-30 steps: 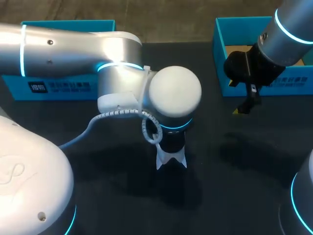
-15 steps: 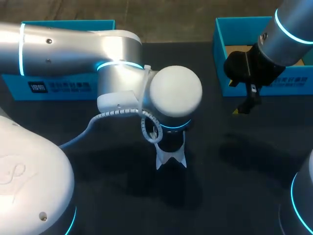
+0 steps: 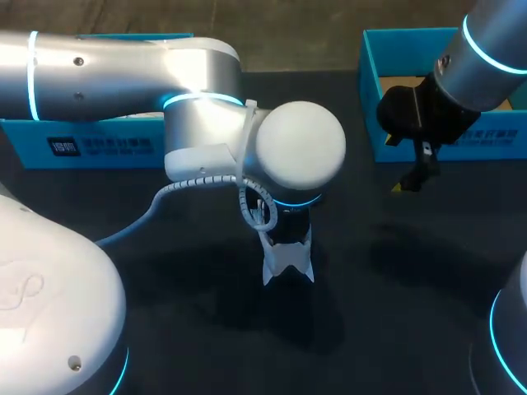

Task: Take the shoe out of the shoebox, open the shoe tongue, remove and reinsert the insole, then place the shoe into the shoebox

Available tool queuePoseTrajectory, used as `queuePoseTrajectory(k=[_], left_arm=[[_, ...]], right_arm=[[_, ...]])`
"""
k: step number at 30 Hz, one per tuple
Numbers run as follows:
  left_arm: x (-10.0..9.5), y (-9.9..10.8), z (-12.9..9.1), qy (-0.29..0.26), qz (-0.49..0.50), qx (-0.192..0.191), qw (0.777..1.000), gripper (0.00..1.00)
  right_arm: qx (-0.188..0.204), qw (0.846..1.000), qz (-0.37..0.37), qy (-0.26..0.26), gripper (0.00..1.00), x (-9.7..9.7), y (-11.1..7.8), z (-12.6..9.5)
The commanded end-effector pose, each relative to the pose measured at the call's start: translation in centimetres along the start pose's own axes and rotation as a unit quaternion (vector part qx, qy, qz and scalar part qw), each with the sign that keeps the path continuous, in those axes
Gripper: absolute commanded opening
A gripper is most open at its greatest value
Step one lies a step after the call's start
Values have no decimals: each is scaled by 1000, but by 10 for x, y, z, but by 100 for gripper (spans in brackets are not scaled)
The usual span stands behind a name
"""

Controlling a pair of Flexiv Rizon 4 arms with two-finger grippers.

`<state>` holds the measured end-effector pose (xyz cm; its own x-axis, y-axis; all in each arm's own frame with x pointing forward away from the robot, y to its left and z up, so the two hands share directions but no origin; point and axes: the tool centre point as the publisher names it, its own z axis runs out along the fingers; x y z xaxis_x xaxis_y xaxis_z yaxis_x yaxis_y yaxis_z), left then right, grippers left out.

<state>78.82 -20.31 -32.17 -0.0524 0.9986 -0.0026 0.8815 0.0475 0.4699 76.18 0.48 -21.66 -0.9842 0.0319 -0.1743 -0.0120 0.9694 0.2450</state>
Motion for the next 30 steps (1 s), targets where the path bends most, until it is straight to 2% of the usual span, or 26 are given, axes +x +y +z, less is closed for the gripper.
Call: queuePoseTrajectory(k=[1, 13, 14, 15, 16, 17, 24, 30], left_arm=[[4, 13, -7, -5, -2, 1, 1000, 100], [4, 45, -17, -8, -16, -1, 1000, 99], [4, 47, -16, -6, -15, -2, 1000, 85], [4, 48, -16, -5, -15, -2, 1000, 75], [5, 48, -16, -2, -14, -1, 1000, 48], [5, 49, -16, -2, -14, -2, 1000, 44], [10, 48, -15, -1, -12, 4, 1000, 36], [11, 41, -10, -5, -11, 15, 1000, 35]], right_arm=[[1, 1000, 1, -1, 100, 0, 1, 1], [1, 1000, 1, -1, 100, 0, 1, 1], [1, 1000, 1, -1, 100, 0, 1, 1], [1, 1000, 1, -1, 100, 0, 1, 1], [1, 1000, 1, -1, 100, 0, 1, 1], [1, 1000, 1, -1, 100, 0, 1, 1], [1, 1000, 1, -1, 100, 0, 1, 1], [1, 1000, 1, -1, 100, 0, 1, 1]])
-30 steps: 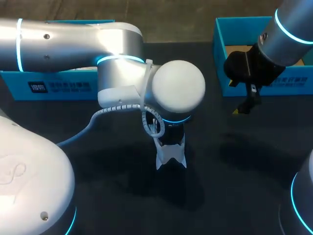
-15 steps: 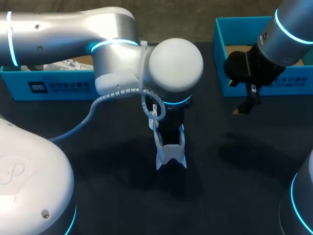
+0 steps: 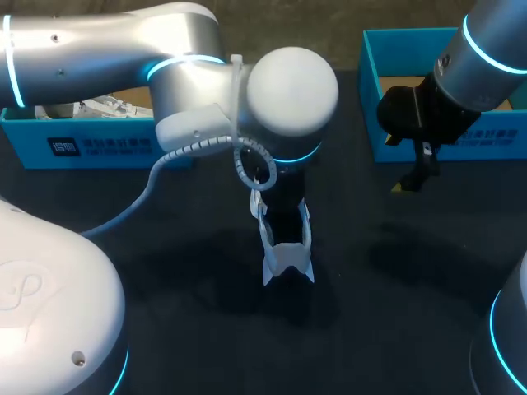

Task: Take the shoe out of the shoebox, open the shoe tongue, remove and reinsert the insole, then place the shoe into the shoebox

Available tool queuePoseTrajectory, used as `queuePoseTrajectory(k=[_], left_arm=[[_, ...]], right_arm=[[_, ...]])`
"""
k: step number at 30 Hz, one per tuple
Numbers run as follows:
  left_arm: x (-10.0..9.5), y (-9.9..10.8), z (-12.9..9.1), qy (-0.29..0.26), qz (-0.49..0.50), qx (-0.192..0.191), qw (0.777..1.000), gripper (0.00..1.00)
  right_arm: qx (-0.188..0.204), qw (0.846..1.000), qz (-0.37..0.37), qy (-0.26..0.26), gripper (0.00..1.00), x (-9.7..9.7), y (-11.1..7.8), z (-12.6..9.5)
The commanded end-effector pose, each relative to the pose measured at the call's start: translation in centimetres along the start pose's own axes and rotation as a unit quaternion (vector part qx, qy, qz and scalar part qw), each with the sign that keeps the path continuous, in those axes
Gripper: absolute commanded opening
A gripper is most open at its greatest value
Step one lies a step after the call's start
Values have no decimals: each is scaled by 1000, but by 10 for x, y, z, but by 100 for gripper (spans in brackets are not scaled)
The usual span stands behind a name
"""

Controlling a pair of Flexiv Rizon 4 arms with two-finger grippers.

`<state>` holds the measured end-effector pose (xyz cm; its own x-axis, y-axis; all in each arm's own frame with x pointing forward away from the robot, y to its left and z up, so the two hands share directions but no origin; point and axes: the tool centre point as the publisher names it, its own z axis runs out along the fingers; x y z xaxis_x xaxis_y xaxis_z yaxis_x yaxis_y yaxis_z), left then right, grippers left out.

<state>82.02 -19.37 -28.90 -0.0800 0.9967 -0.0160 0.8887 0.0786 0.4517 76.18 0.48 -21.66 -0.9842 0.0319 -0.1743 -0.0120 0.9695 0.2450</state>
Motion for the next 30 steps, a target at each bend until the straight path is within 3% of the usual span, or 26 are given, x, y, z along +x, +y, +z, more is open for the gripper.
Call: queuePoseTrajectory(k=[1, 8, 19, 30], left_arm=[[4, -4, 4, -6, 6, 7, 1000, 36], [-3, -13, 13, -6, 24, 20, 999, 38], [3, -30, 16, -3, 69, 35, 997, 40], [-6, -31, 20, -6, 69, 38, 997, 39]], right_arm=[[1, 1000, 1, -1, 100, 0, 1, 1], [1, 1000, 1, -1, 100, 0, 1, 1], [1, 1000, 1, -1, 100, 0, 1, 1], [1, 1000, 1, -1, 100, 0, 1, 1]])
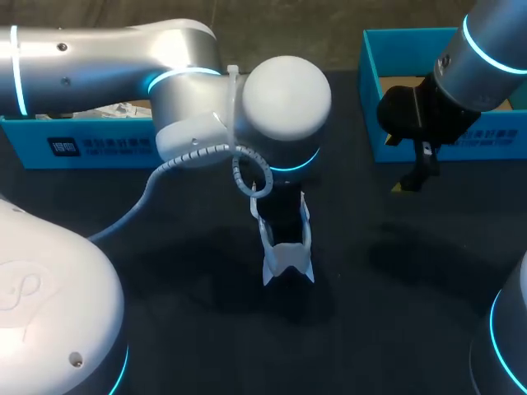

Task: Take the shoe out of the shoebox, open the shoe tongue, remove and reinsert the insole, then place the shoe into the shoebox

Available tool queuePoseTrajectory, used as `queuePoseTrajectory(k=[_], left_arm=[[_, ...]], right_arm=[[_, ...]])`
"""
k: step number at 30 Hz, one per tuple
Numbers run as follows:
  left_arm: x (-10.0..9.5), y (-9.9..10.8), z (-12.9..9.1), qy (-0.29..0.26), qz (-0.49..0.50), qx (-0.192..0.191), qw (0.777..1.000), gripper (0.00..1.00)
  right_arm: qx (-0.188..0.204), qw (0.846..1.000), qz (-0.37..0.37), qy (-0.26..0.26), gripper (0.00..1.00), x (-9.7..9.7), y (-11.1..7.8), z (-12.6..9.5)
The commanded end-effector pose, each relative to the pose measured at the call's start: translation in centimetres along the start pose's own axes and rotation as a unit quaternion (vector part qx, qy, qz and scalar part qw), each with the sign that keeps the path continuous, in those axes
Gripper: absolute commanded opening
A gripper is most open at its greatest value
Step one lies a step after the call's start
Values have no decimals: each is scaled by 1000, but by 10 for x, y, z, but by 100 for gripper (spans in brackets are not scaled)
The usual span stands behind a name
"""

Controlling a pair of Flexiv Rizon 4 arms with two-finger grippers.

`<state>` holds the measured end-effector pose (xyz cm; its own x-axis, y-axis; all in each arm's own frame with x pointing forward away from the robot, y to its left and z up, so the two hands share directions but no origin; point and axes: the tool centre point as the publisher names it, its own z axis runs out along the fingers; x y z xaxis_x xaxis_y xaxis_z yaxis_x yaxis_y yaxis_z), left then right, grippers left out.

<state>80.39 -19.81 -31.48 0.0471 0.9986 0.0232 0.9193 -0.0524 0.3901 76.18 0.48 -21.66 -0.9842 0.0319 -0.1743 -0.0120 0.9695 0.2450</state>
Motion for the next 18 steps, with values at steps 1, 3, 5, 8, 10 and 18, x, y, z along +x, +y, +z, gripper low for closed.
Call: queuePoseTrajectory(k=[1, 3, 5, 8, 10, 18], left_arm=[[-5, -6, 6, 4, 8, 5, 1000, 39], [-6, -10, 7, 4, 10, 6, 1000, 41], [-7, -15, 7, 5, 14, 8, 1000, 41], [-7, -20, 7, 3, 12, 8, 1000, 41], [-8, -22, 10, 4, 5, 7, 1000, 41], [-8, -12, 2, -3, -7, -4, 1000, 40]], right_arm=[[1, 1000, 1, -1, 100, 0, 1, 1], [1, 1000, 1, -1, 100, 0, 1, 1], [1, 1000, 1, -1, 100, 0, 1, 1], [1, 1000, 1, -1, 100, 0, 1, 1], [1, 1000, 1, -1, 100, 0, 1, 1], [1, 1000, 1, -1, 100, 0, 1, 1]])
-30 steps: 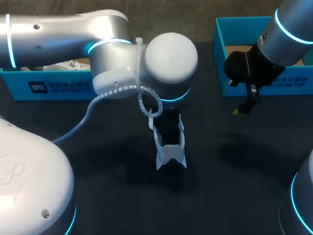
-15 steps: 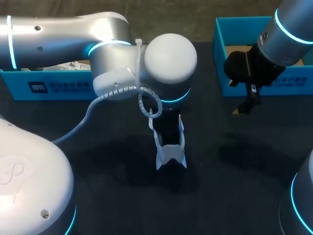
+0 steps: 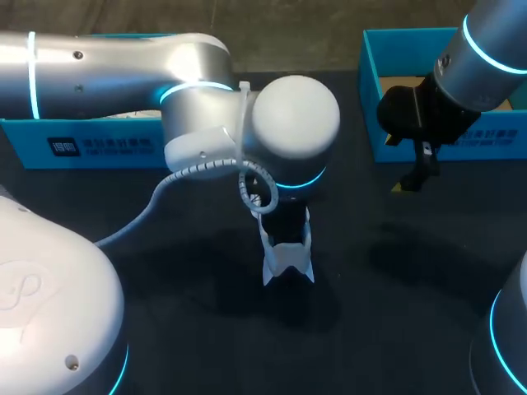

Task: Take the shoe out of the shoebox, open the shoe tongue, remove and reinsert the insole, then place the shoe into the shoebox

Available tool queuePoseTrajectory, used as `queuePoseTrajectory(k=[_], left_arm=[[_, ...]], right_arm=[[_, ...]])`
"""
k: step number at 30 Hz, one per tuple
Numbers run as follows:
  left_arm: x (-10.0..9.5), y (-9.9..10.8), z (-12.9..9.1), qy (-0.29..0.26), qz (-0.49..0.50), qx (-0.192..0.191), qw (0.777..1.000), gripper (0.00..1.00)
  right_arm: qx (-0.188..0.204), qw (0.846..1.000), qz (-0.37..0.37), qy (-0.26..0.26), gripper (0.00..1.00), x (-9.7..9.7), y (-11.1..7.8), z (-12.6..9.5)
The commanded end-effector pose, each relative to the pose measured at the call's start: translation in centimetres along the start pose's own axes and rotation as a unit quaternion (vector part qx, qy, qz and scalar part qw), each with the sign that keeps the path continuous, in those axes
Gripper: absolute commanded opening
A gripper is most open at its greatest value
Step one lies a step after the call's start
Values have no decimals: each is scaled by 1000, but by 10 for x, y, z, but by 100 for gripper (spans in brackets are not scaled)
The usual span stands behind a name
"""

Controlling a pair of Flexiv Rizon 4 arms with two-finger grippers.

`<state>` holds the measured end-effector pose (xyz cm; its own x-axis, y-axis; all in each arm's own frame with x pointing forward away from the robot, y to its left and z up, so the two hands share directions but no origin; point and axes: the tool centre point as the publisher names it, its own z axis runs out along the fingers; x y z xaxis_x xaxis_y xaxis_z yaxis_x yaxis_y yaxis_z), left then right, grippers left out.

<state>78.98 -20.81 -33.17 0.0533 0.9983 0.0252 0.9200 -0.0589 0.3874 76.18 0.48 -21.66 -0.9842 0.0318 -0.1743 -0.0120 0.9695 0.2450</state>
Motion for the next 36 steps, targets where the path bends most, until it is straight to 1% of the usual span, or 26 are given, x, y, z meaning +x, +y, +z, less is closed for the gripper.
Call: queuePoseTrajectory(k=[1, 3, 8, 10, 11, 13, 18, 22, 28, 36], left_arm=[[4, 12, -8, -2, -16, -8, 1000, 40], [3, 20, -6, 1, -26, -10, 1000, 40], [0, 27, 9, 19, -33, -7, 999, 40], [-2, 27, 16, 30, -33, -7, 999, 39], [-2, 27, 20, 37, -29, -13, 999, 39], [-3, 26, 23, 37, -31, -7, 999, 39], [-2, 16, 28, 41, -24, -2, 999, 39], [3, 8, 25, 40, -15, 2, 999, 40], [7, 19, 14, 27, -31, -7, 999, 40], [7, 14, -6, 11, -34, -12, 999, 42]], right_arm=[[1, 1000, 1, -1, 100, 0, 1, 1], [1, 1000, 1, -1, 100, 0, 1, 1], [1, 1000, 1, -1, 100, 0, 1, 1], [1, 1000, 1, -1, 100, 0, 1, 1], [1, 1000, 1, -1, 100, 0, 1, 1], [1, 1000, 1, -1, 100, 0, 1, 1], [1, 1000, 1, -1, 100, 0, 1, 1], [1, 1000, 1, -1, 100, 0, 1, 1], [1, 1000, 1, -1, 100, 0, 1, 1], [1, 1000, 1, -1, 100, 0, 1, 1]])
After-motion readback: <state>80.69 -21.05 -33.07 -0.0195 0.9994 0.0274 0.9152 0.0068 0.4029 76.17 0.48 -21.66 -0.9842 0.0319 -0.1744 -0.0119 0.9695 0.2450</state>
